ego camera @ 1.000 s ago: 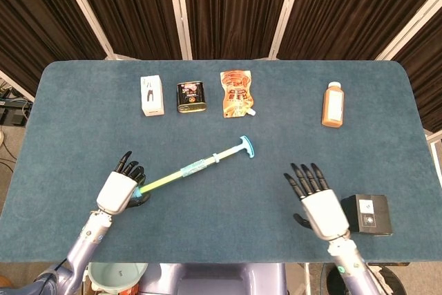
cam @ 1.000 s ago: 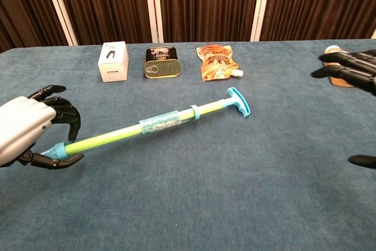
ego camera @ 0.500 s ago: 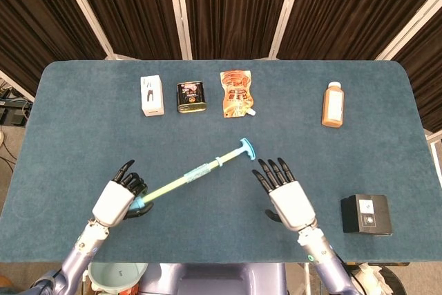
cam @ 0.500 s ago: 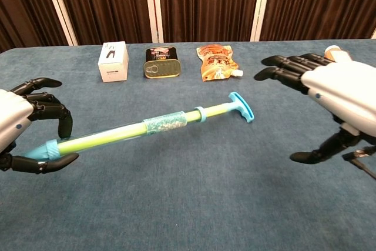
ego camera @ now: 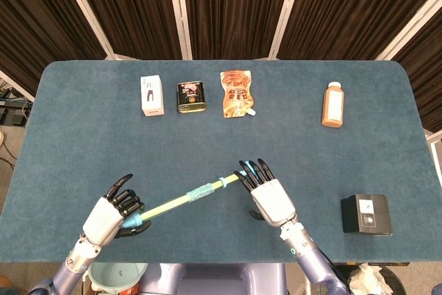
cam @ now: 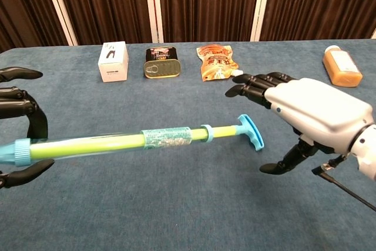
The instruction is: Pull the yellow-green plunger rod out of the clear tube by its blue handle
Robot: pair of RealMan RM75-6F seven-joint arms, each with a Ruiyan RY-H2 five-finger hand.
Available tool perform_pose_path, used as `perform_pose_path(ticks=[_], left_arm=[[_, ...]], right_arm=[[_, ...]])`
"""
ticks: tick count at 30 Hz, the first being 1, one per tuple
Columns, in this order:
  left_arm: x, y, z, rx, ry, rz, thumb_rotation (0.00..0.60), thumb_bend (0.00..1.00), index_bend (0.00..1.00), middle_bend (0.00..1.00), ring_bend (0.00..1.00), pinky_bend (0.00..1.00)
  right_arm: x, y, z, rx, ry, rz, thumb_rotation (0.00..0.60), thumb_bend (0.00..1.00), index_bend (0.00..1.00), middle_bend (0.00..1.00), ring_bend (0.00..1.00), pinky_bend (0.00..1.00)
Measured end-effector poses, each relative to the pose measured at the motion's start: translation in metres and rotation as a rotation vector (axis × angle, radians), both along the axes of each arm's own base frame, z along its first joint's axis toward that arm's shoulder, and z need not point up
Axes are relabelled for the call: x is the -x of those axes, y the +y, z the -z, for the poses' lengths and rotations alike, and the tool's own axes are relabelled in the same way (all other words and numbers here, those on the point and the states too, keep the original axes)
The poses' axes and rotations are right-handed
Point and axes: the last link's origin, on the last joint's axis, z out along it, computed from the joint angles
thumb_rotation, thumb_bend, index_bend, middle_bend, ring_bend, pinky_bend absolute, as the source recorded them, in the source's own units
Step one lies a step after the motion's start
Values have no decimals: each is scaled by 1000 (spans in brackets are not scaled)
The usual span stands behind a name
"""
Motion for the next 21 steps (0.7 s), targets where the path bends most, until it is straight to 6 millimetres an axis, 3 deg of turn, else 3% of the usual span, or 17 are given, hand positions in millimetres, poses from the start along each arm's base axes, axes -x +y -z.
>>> perform_pose_path(ticks=[10,21], left_arm=[[11,-14,-2,48,-53,34,600,463,742,649,482,175],[17,-14,-1,48,-72,25,600,461,742,649,482,175]], right_arm=[[6,-7,24,-101,-57,44,600,141,236,0,0,0],[6,-13,61,-205,-96,72,600,163,379,24,0,0]])
